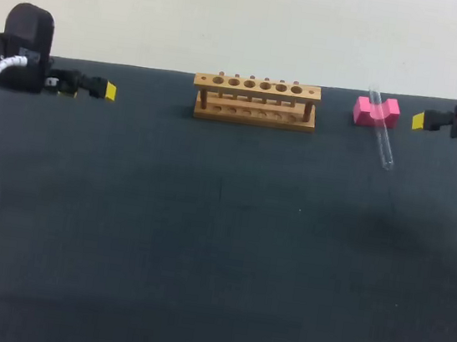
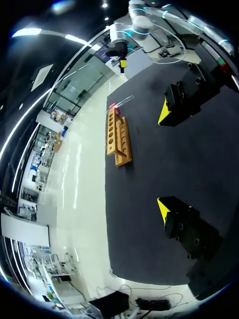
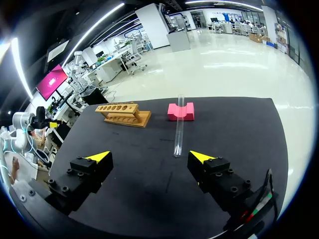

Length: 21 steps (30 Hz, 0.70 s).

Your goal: Grasp the test tube, adjust it, and insert it.

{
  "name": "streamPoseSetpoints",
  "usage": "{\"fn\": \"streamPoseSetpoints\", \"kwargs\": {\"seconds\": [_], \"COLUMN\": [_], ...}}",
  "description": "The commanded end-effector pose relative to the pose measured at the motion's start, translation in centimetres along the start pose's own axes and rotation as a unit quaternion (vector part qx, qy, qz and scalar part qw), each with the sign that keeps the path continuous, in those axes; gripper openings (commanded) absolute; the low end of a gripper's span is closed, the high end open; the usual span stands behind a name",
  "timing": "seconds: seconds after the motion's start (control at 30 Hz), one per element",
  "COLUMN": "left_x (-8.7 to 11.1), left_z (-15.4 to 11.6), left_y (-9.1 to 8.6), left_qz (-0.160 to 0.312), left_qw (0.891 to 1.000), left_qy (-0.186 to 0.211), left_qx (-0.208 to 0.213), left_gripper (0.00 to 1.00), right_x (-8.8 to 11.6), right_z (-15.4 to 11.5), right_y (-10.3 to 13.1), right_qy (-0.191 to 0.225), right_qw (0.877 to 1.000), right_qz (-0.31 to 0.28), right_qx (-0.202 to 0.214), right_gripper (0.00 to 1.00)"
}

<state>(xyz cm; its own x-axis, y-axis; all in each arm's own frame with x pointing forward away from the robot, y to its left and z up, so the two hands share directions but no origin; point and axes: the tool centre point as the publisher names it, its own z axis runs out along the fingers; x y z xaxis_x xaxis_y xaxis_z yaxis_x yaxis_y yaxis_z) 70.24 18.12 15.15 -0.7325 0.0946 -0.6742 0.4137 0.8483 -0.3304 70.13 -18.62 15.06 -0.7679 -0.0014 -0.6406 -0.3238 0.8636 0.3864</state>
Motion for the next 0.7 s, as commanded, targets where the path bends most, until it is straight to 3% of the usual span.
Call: {"fn": "streamPoseSetpoints", "kwargs": {"seconds": [0.03, 0.27, 0.4, 0.6, 0.7], "left_x": [-0.2, -2.4, -2.9, -3.2, -3.5], "left_z": [-0.2, -0.1, 0.7, 2.4, 3.6], "left_y": [1.7, 3.1, 3.6, 4.1, 4.3], "left_qz": [0.083, 0.167, 0.205, 0.251, 0.267], "left_qw": [0.987, 0.950, 0.927, 0.901, 0.897], "left_qy": [-0.025, -0.050, -0.061, -0.079, -0.095], "left_qx": [0.133, 0.260, 0.309, 0.344, 0.340], "left_gripper": [1.00, 1.00, 1.00, 1.00, 1.00], "right_x": [0.0, 0.0, 0.0, 0.0, 0.0], "right_z": [0.0, 0.0, 0.0, 0.0, 0.0], "right_y": [0.1, 0.1, 0.1, 0.1, 0.1], "right_qy": [0.000, 0.000, 0.000, 0.000, 0.000], "right_qw": [1.000, 1.000, 1.000, 1.000, 1.000], "right_qz": [0.000, 0.000, 0.000, 0.000, 0.000], "right_qx": [0.002, 0.002, 0.002, 0.002, 0.002], "right_gripper": [1.00, 1.00, 1.00, 1.00, 1.00]}}
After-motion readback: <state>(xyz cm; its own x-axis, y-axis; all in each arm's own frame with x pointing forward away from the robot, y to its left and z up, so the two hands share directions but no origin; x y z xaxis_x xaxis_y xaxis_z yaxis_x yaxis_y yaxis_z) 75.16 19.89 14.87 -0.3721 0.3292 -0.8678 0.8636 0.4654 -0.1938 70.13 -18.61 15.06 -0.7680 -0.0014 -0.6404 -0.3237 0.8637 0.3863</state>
